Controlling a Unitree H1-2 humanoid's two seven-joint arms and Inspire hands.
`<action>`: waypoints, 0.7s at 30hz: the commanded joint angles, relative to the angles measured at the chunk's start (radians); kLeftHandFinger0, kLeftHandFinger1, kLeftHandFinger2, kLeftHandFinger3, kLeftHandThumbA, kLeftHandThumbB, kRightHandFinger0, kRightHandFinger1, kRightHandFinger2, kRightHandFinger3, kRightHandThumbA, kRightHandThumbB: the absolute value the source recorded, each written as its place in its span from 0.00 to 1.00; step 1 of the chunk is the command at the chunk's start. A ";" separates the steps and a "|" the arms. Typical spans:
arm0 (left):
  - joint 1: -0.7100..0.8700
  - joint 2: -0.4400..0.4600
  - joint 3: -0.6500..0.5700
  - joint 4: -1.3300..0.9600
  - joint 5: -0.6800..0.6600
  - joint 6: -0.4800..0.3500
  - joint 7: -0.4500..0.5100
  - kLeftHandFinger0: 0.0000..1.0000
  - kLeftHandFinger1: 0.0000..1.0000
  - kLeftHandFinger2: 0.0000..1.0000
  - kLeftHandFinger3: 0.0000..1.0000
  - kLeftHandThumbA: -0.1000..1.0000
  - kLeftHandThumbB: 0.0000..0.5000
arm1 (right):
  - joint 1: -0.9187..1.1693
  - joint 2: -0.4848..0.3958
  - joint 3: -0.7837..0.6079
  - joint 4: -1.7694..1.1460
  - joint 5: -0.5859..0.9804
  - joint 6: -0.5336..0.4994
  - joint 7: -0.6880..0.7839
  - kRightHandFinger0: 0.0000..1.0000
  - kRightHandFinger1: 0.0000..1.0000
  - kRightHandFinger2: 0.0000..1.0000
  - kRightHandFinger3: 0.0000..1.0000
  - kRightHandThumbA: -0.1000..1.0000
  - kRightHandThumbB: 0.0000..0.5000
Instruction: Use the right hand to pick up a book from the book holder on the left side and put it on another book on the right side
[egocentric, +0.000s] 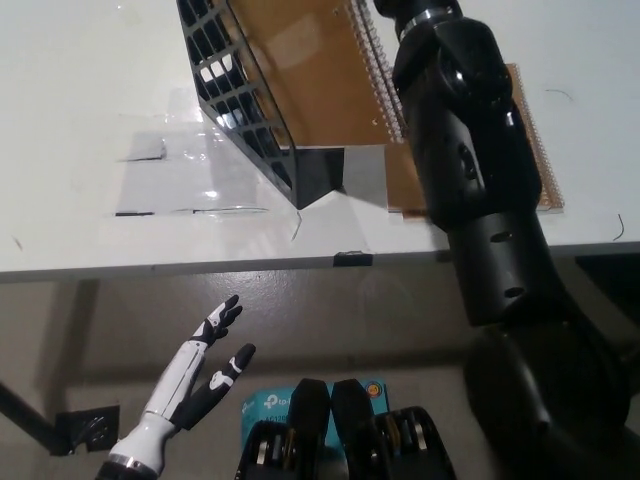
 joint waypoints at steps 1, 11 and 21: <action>-0.021 0.004 -0.002 -0.018 -0.003 -0.010 -0.001 1.00 1.00 1.00 1.00 0.91 0.44 | -0.146 -0.036 -0.043 -0.102 0.087 0.054 -0.019 0.00 0.47 0.80 0.84 0.00 0.15; -0.028 0.000 0.001 -0.008 -0.006 -0.022 0.006 0.97 1.00 1.00 1.00 0.91 0.45 | -0.133 -0.125 -0.077 -0.140 0.118 0.089 -0.008 0.00 0.48 0.82 0.89 0.00 0.14; -0.030 -0.001 0.007 0.013 -0.025 -0.041 0.004 0.94 1.00 1.00 1.00 0.93 0.49 | -0.144 -0.198 -0.121 -0.169 0.165 0.136 -0.024 0.00 0.42 0.78 0.94 0.00 0.14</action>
